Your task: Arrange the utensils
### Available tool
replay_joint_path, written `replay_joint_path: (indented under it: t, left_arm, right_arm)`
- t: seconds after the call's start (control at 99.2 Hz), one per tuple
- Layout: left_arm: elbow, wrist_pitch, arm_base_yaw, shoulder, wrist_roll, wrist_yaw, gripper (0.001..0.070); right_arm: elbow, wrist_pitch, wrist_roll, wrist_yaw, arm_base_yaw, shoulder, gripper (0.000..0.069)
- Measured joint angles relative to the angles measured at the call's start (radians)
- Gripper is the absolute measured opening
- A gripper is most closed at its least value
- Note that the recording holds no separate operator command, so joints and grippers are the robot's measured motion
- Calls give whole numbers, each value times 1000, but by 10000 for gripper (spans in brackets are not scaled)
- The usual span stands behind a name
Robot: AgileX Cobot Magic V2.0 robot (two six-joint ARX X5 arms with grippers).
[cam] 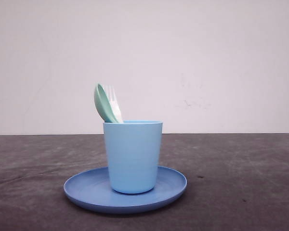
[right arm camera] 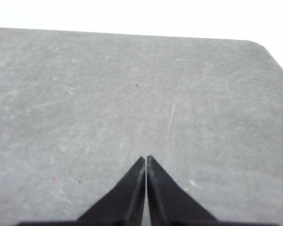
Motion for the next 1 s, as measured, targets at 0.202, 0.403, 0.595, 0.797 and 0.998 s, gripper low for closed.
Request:
replay_joint_path:
  t: [0.202, 0.403, 0.595, 0.797, 0.998]
  left_arm:
    - [0, 0, 0, 0, 0, 0, 24]
    - [0, -1, 0, 1, 0, 0, 24]
    - [0, -1, 0, 1, 0, 1, 24]
    - [0, -1, 0, 1, 0, 1, 24]
    - [0, -1, 0, 1, 0, 1, 24]
  right_arm:
    - [-212, 41, 5, -17, 0, -162, 4]
    - [-268, 184, 14, -24, 0, -179, 2]
    - [-276, 204, 16, -26, 0, -178, 1]
    - [-278, 213, 16, -26, 0, -178, 1]
    - [-278, 213, 16, -26, 0, -178, 1]
